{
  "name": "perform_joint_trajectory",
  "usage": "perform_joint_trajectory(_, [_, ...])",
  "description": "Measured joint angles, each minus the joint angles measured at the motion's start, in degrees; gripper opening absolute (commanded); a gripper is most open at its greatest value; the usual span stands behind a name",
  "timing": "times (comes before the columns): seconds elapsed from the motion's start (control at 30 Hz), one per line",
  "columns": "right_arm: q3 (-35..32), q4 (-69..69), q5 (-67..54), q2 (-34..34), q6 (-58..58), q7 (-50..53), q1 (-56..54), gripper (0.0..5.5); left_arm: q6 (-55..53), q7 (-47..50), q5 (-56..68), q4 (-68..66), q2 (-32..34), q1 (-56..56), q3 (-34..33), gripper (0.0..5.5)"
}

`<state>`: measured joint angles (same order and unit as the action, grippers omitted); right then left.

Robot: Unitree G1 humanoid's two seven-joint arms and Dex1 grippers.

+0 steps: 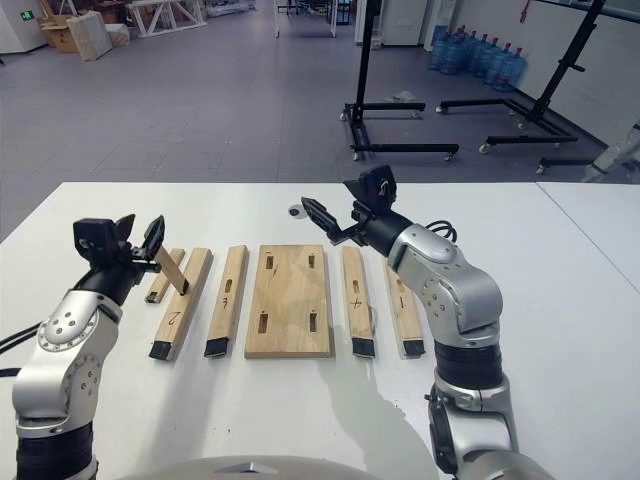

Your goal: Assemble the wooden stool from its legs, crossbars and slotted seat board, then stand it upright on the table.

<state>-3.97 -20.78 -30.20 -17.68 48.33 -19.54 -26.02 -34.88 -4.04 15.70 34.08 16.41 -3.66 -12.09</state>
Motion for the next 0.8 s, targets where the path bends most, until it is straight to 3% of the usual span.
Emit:
perform_joint_trajectory(0.33, [0.01, 0.02, 0.04, 0.81, -0.98, 0.74, 0.12, 5.03, -12.67, 4.08, 0.31, -5.41, 1.04, -19.28, -1.35, 2.39])
perform_joint_trajectory(0.8, [0.02, 0.01, -0.04, 0.91, -0.99, 0.97, 0.12, 5.03, -13.17, 3.63, -1.02, -8.51, 2.02, -23.83, -0.15, 2.39])
